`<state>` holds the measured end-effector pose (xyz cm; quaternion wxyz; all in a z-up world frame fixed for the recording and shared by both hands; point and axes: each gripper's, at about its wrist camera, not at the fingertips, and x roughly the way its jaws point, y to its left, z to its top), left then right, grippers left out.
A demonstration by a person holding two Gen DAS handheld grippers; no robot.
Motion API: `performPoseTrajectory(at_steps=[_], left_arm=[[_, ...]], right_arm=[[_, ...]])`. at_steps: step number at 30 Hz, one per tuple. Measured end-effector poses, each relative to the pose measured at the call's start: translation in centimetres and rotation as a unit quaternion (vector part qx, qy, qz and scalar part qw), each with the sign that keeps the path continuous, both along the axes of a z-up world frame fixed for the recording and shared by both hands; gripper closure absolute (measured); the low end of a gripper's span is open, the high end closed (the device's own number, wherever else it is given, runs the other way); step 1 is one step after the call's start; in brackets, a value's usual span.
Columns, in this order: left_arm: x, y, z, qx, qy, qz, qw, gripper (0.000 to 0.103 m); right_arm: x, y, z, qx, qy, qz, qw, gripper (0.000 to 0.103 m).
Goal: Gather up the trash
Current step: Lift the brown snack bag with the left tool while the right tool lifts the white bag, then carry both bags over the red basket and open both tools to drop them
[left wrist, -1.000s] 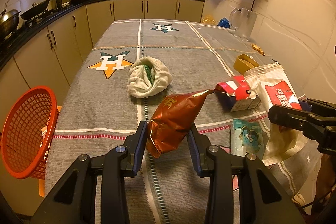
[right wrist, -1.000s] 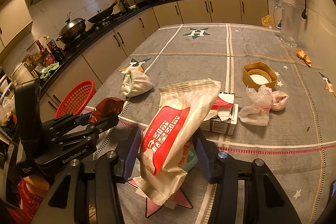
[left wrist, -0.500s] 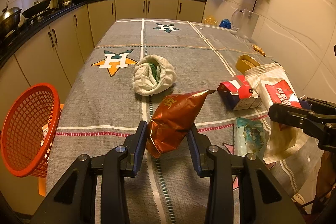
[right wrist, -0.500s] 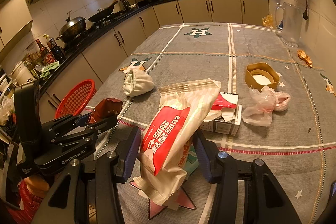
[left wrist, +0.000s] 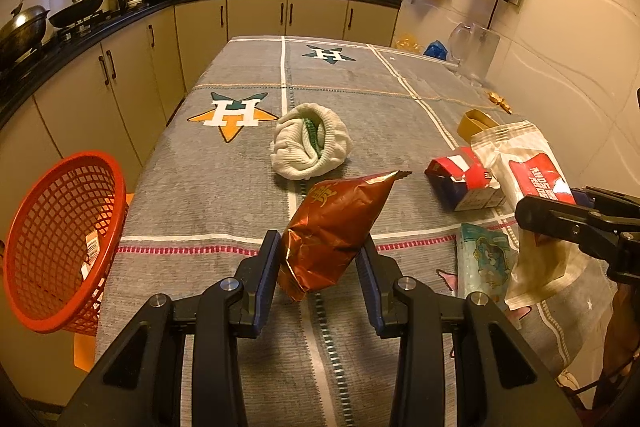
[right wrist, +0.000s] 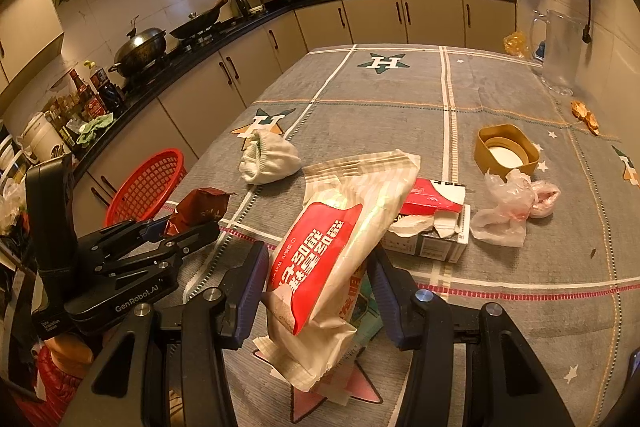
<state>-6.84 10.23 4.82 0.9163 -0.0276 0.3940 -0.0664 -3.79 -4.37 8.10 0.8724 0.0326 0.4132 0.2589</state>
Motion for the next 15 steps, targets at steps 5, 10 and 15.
performPoseTrajectory(at_steps=[5, 10, 15], left_arm=[[-0.2, 0.7, 0.2, -0.002, -0.003, 0.009, 1.0, 0.067], [-0.7, 1.9, 0.4, -0.007, -0.007, 0.021, 0.9997, 0.067], [-1.2, 3.7, 0.6, -0.011, -0.012, 0.038, 0.9992, 0.067]], right_arm=[[0.2, 0.4, 0.0, -0.001, 0.0, 0.007, 1.0, 0.048], [0.3, 1.5, 0.5, -0.003, -0.005, 0.017, 1.0, 0.048], [0.3, 3.2, 0.8, -0.007, -0.01, 0.034, 0.999, 0.048]])
